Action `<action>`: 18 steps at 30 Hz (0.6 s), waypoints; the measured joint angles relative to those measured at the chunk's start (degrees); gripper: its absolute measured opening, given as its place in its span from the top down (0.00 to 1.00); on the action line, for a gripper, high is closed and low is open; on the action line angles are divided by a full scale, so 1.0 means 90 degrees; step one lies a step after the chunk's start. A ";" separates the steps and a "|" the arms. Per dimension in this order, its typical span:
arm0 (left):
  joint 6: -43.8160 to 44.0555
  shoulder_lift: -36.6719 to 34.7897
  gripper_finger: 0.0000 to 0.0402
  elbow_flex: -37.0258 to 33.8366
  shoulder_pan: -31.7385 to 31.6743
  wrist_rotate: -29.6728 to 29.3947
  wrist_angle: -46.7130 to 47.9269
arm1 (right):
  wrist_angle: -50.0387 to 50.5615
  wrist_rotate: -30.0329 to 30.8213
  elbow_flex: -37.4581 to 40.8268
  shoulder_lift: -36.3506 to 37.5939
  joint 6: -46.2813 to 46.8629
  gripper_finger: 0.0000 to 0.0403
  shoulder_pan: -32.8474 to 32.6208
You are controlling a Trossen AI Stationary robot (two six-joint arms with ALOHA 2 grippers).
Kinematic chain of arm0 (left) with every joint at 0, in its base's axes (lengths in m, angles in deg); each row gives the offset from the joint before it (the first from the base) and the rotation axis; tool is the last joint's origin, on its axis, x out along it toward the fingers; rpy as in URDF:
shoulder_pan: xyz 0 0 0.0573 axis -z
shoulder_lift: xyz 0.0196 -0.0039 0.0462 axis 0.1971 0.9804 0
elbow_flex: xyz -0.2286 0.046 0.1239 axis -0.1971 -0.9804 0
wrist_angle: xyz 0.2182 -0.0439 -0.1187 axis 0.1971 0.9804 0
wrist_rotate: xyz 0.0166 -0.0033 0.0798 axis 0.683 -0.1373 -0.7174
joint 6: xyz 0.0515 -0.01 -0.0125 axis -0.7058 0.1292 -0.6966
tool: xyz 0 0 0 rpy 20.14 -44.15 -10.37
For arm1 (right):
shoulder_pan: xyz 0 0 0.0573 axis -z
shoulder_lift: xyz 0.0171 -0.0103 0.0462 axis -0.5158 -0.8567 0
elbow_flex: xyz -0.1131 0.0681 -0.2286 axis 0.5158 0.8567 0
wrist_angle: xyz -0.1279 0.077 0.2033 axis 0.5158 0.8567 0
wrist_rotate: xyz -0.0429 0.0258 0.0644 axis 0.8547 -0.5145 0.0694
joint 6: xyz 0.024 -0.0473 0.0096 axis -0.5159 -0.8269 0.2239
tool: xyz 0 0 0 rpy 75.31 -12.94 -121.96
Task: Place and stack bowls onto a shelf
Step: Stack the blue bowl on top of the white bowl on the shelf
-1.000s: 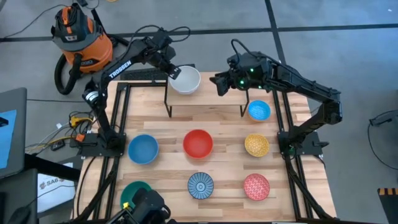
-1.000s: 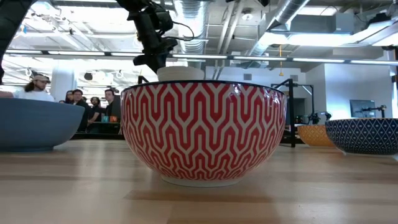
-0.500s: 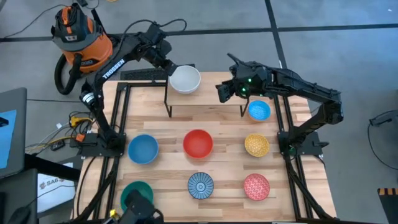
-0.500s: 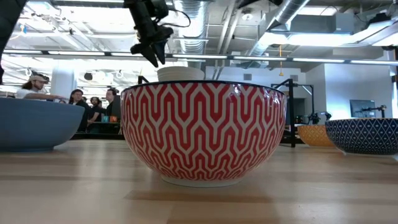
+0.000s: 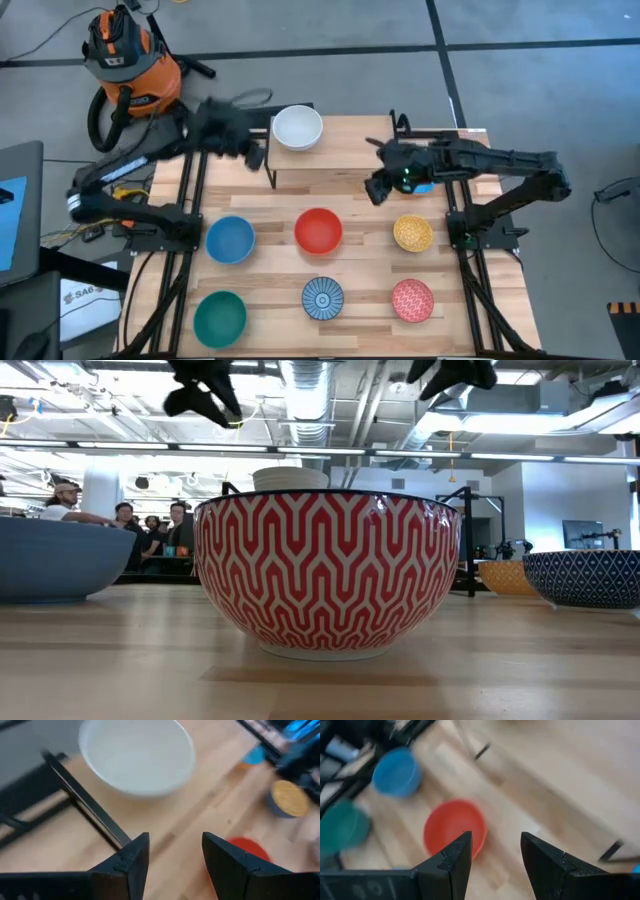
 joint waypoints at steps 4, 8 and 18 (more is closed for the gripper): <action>0.1228 -0.0726 0.58 -0.0944 0.1066 -0.0485 -0.0002 | -0.0010 -0.0110 0.0250 0.0036 0.0106 0.51 -0.0542; 0.2378 -0.1125 0.58 -0.1531 0.2340 -0.0840 0.0028 | -0.0303 -0.0089 0.0378 -0.0230 -0.0636 0.51 -0.1016; 0.3262 -0.0757 0.58 -0.1782 0.4363 -0.1684 0.0194 | -0.0808 -0.0110 0.0421 -0.1096 -0.1069 0.51 -0.1748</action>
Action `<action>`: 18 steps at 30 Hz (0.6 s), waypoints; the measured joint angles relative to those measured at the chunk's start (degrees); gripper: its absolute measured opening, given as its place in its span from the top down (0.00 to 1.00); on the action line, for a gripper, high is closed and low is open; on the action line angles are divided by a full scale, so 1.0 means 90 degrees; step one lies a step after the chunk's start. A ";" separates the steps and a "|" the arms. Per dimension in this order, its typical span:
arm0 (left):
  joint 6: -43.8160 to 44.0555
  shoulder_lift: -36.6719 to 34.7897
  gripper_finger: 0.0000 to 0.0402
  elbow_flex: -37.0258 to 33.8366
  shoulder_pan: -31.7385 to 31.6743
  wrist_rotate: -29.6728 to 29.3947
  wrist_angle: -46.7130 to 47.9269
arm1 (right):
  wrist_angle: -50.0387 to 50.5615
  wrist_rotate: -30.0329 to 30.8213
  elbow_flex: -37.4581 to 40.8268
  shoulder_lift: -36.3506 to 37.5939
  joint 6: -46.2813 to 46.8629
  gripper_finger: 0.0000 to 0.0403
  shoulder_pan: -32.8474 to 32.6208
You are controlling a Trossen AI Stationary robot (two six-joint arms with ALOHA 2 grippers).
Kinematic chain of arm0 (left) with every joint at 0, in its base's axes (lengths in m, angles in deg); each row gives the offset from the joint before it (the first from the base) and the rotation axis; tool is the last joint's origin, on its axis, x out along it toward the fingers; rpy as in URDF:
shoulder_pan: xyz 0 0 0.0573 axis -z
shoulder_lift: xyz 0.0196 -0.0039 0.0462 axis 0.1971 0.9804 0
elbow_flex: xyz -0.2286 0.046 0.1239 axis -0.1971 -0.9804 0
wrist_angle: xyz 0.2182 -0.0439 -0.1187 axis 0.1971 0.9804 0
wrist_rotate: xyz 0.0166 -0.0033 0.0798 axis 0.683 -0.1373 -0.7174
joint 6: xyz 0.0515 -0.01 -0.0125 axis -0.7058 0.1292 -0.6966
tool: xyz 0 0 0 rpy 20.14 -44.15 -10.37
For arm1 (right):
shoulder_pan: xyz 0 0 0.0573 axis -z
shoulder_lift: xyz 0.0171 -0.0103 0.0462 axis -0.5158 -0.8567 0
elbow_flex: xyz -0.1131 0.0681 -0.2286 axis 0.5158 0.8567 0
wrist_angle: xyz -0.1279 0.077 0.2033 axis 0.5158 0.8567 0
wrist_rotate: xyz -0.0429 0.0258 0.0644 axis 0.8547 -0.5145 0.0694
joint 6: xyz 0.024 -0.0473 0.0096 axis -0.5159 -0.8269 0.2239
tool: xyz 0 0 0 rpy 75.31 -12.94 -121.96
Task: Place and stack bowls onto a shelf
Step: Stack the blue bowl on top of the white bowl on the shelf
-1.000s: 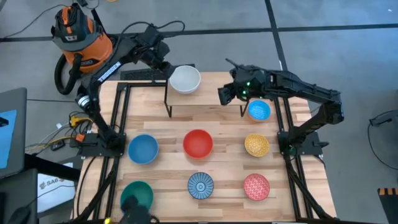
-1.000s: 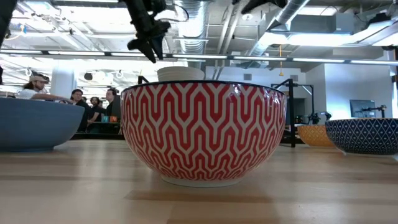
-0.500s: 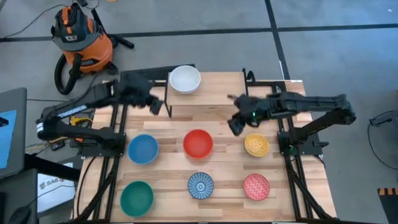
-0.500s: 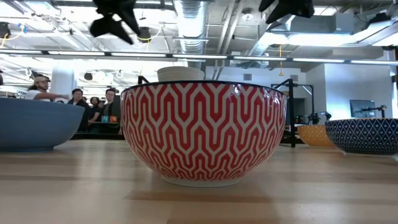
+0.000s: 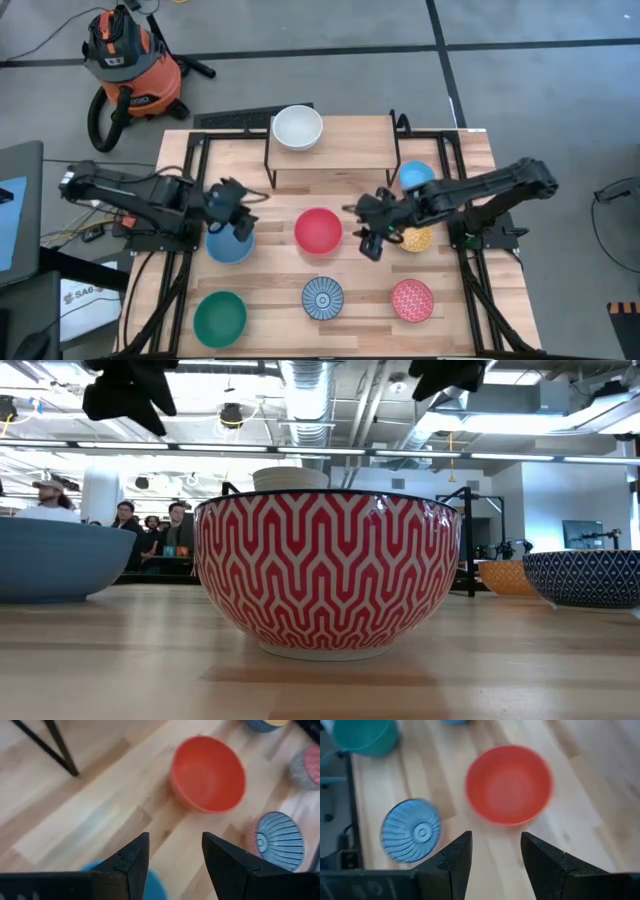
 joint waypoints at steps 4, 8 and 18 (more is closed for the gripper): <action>0.0566 0.0261 0.58 0.0002 0.0327 -0.0050 -0.0036 | -0.0139 0.0033 0.0038 -0.0040 0.0008 0.51 -0.0213; 0.0763 0.0520 0.58 0.0002 0.0512 -0.0051 -0.0058 | -0.0425 0.0018 0.0228 -0.0056 0.0329 0.51 -0.0385; 0.0163 0.0575 0.58 0.0005 0.0160 0.0118 0.0803 | -0.1533 0.0085 0.0612 -0.0089 0.0517 0.51 -0.0362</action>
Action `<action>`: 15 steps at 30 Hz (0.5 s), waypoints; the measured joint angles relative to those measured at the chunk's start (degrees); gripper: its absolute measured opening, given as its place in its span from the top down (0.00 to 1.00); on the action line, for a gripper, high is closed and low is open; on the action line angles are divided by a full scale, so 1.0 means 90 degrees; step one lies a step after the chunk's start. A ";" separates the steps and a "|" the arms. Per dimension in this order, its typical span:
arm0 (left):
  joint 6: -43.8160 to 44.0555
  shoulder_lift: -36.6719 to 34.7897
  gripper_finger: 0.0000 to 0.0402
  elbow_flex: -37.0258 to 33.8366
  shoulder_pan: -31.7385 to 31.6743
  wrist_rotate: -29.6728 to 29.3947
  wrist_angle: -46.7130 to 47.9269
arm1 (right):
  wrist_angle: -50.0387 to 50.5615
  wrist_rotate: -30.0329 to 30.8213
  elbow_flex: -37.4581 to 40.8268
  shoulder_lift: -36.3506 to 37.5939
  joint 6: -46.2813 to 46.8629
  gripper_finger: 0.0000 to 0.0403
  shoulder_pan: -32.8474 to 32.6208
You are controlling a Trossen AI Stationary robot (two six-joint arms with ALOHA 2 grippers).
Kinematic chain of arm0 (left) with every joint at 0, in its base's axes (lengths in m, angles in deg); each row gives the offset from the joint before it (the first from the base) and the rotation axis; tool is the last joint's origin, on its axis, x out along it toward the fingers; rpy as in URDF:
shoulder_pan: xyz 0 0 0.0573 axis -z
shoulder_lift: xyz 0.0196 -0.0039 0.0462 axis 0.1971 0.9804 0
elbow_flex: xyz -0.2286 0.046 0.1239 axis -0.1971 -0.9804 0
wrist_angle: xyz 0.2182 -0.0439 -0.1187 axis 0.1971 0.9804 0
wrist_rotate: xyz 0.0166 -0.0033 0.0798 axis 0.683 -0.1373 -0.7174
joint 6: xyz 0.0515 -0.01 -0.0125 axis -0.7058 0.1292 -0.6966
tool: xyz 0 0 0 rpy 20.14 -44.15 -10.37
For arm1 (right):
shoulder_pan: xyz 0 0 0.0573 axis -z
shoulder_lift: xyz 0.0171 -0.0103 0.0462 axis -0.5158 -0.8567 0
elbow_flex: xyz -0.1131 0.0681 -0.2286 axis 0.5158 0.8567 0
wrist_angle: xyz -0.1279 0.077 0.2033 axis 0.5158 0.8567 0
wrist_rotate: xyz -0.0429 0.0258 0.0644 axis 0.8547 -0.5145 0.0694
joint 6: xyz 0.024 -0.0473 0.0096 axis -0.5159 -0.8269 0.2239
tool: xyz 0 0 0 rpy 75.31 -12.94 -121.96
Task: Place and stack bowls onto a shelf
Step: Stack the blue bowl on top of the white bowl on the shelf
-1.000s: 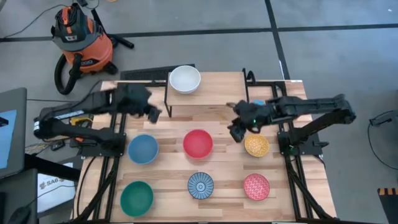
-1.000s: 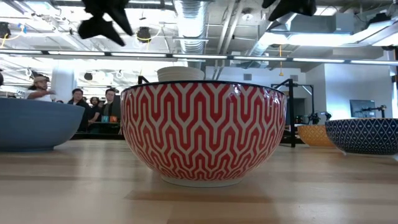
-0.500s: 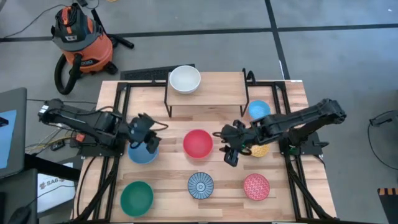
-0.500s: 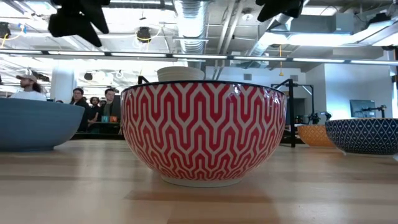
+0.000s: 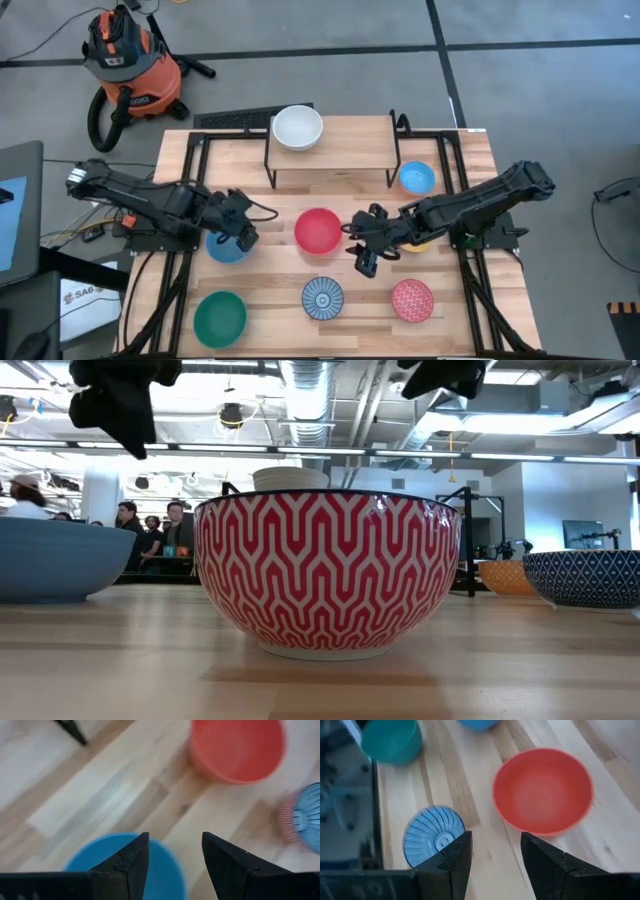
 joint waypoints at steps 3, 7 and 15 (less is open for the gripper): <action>-0.0250 -0.0104 0.58 0.0002 -0.0321 0.0222 0.0291 | -0.0029 0.0060 0.0020 -0.0049 0.1043 0.52 0.0300; -0.0541 -0.0219 0.58 0.0002 -0.0576 0.0344 0.0550 | 0.0122 -0.0049 0.0034 -0.0251 0.1618 0.54 0.0797; -0.1005 -0.0276 0.58 0.0005 -0.0820 0.0322 0.0689 | 0.0119 -0.0419 -0.0143 -0.0857 0.2727 0.60 0.1243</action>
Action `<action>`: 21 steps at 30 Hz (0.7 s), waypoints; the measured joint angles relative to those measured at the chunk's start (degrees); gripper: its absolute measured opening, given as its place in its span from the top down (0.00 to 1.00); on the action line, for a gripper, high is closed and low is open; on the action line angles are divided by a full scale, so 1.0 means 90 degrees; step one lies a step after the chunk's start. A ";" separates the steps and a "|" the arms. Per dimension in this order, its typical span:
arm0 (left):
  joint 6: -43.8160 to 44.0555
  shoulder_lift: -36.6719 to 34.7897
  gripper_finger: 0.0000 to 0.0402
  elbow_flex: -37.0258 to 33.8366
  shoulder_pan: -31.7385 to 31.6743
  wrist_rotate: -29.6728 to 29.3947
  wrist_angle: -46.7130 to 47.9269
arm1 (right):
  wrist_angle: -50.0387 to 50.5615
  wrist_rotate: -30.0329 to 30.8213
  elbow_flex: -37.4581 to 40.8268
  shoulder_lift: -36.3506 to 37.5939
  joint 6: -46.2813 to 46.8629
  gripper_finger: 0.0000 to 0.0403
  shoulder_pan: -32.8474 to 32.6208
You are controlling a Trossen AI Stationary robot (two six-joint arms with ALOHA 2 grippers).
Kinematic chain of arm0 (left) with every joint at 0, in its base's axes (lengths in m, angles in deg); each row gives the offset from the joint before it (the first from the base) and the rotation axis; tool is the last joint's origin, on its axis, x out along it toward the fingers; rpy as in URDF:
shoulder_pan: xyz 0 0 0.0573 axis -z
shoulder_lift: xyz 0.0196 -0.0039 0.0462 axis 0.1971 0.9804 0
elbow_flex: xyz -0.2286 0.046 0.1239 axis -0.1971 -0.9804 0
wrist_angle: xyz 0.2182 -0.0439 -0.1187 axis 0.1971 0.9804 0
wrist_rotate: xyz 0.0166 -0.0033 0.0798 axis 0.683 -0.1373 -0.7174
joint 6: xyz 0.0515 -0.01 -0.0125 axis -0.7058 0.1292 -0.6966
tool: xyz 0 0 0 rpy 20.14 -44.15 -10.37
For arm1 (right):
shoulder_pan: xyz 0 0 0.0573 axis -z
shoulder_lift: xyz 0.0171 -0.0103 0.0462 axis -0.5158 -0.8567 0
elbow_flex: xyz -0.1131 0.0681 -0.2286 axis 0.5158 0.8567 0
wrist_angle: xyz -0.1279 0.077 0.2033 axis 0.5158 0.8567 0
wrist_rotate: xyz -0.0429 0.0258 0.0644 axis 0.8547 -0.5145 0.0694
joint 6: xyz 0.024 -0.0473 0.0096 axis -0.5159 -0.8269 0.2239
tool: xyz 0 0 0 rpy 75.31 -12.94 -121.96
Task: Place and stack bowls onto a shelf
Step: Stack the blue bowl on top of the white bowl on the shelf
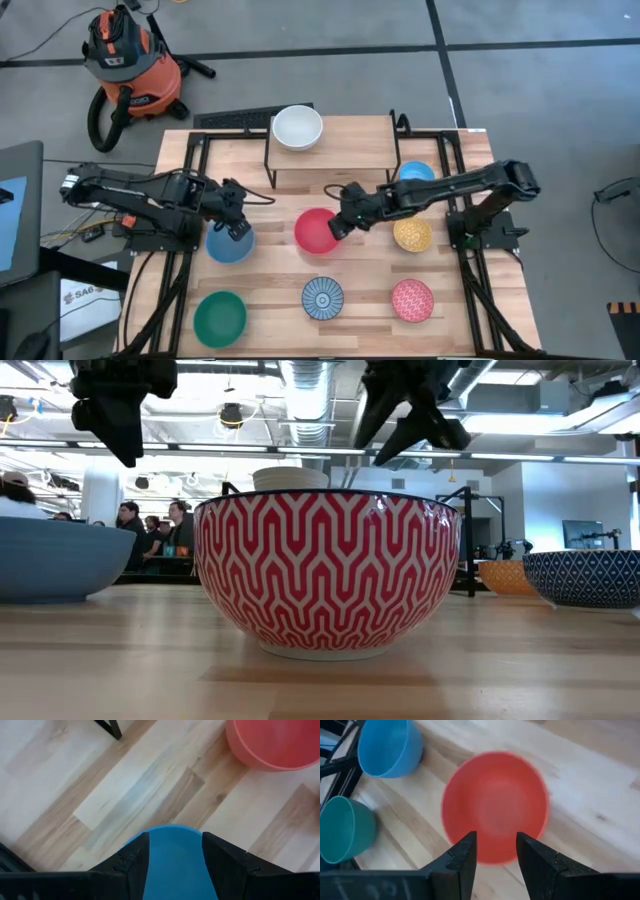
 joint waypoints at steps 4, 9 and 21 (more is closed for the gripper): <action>-0.0216 0.0000 0.58 0.0000 -0.0091 -0.0036 0.0004 | 0.0179 -0.0032 -0.0030 -0.0237 0.0512 0.61 -0.0011; -0.0257 0.0000 0.58 0.0001 -0.0124 -0.0101 0.0101 | 0.0327 -0.0002 -0.0041 -0.0342 0.1073 0.62 0.0058; -0.0238 -0.0095 0.58 -0.0017 -0.0123 -0.0317 0.1000 | -0.0330 -0.0075 -0.0097 -0.0688 0.1305 0.62 0.0133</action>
